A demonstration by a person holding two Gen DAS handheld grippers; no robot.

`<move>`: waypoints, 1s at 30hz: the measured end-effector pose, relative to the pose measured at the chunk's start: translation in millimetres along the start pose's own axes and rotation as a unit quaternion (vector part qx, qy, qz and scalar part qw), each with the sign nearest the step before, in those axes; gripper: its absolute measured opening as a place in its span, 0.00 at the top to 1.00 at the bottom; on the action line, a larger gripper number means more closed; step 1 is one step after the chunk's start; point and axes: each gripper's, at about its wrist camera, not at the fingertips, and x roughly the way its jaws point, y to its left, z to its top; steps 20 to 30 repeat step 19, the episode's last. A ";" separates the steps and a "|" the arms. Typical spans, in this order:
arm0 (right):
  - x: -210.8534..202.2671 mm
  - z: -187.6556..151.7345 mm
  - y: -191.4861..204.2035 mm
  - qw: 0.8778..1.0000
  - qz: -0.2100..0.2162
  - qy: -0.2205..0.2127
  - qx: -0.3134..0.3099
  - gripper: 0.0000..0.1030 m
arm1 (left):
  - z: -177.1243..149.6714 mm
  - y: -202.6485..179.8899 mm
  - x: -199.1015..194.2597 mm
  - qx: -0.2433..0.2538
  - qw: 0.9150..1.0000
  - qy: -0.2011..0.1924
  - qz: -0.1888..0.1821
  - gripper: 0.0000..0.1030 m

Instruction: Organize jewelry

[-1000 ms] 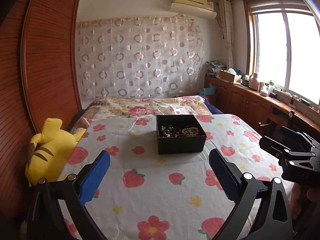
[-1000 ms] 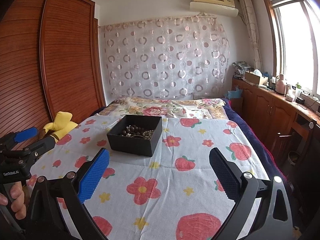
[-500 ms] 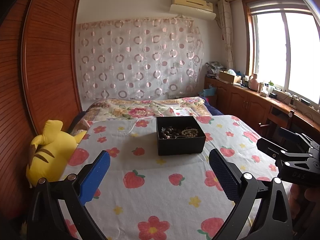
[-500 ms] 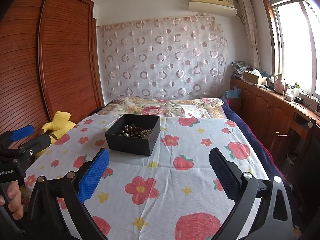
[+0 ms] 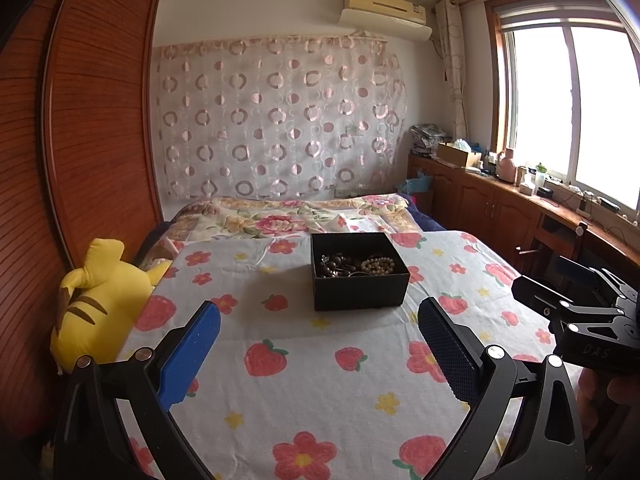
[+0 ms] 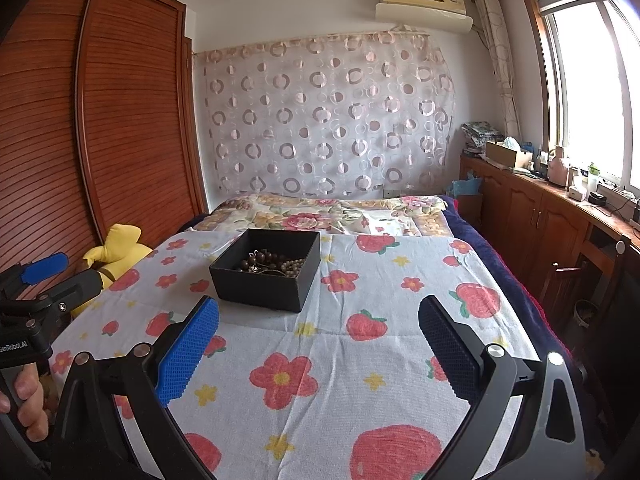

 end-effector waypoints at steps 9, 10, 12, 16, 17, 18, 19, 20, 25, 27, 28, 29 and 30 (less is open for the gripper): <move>0.2 -0.6 0.4 1.000 0.001 0.000 0.000 0.02 | -0.4 -0.1 0.1 0.000 1.000 0.000 0.001 0.07; 0.1 -0.3 -0.6 1.000 0.000 0.000 0.000 0.02 | -0.2 -0.6 -0.2 0.000 1.000 0.000 0.001 0.07; 0.1 -0.5 -0.7 1.000 0.001 0.000 0.001 0.02 | -0.6 0.1 0.2 0.000 1.000 0.000 0.001 0.07; 0.1 -0.4 -1.1 1.000 0.001 -0.001 0.001 0.02 | 0.4 -0.3 -0.7 -0.001 1.000 -0.001 0.002 0.07; 0.2 -0.6 -0.3 1.000 0.001 -0.001 0.001 0.02 | 0.3 -0.1 -0.7 0.000 1.000 -0.001 0.002 0.07; 0.2 -0.7 -0.2 1.000 0.000 -0.001 0.001 0.02 | 0.2 0.1 -0.6 0.000 1.000 -0.001 0.001 0.07; 0.1 -0.9 0.1 1.000 0.000 -0.001 0.001 0.02 | 0.6 -0.5 -1.0 0.000 1.000 -0.001 0.001 0.07; 0.1 -0.9 0.1 1.000 0.000 -0.001 0.001 0.02 | 0.6 -0.5 -1.0 0.000 1.000 -0.001 0.001 0.07; 0.1 -0.9 0.1 1.000 0.000 -0.001 0.001 0.02 | 0.6 -0.5 -1.0 0.000 1.000 -0.001 0.001 0.07; 0.1 -0.9 0.1 1.000 0.000 -0.001 0.001 0.02 | 0.6 -0.5 -1.0 0.000 1.000 -0.001 0.001 0.07; 0.1 -0.9 0.1 1.000 0.000 -0.001 0.001 0.02 | 0.6 -0.5 -1.0 0.000 1.000 -0.001 0.001 0.07; 0.1 -0.9 0.1 1.000 0.000 -0.001 0.001 0.02 | 0.6 -0.5 -1.0 0.000 1.000 -0.001 0.001 0.07; 0.1 -0.9 0.1 1.000 0.000 -0.001 0.001 0.02 | 0.6 -0.5 -1.0 0.000 1.000 -0.001 0.001 0.07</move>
